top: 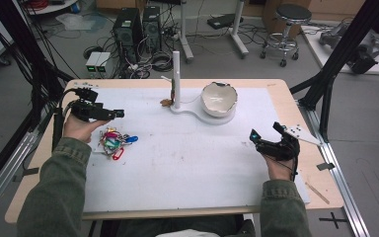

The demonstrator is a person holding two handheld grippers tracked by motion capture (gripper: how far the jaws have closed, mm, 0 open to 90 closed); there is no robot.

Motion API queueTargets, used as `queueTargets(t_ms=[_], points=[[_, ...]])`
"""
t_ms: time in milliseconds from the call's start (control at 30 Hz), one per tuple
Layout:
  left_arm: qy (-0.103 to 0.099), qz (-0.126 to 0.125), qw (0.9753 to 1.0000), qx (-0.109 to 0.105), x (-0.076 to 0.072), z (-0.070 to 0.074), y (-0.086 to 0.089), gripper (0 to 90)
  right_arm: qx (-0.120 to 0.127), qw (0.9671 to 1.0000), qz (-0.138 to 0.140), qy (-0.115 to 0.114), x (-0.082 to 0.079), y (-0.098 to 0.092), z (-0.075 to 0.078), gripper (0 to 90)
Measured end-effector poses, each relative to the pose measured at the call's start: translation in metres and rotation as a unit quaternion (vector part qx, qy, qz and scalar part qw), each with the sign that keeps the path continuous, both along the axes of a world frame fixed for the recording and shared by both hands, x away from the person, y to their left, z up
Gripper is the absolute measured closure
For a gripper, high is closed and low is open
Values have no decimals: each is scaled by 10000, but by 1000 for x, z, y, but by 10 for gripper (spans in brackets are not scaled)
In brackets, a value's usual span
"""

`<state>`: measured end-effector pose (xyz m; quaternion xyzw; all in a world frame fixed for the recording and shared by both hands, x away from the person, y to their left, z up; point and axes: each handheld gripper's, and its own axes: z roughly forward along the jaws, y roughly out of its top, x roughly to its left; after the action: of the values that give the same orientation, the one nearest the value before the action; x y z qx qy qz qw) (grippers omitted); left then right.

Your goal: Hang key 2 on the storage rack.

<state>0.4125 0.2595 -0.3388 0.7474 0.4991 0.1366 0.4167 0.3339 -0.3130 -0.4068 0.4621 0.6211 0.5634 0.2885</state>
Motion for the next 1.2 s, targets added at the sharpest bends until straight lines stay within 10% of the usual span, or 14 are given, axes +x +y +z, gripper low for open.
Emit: queueTargets(t_ms=[1200], points=[[479,-295,9984,-13,-25,-52,4,23,-11,10000,-7,1,0,0,0,5]])
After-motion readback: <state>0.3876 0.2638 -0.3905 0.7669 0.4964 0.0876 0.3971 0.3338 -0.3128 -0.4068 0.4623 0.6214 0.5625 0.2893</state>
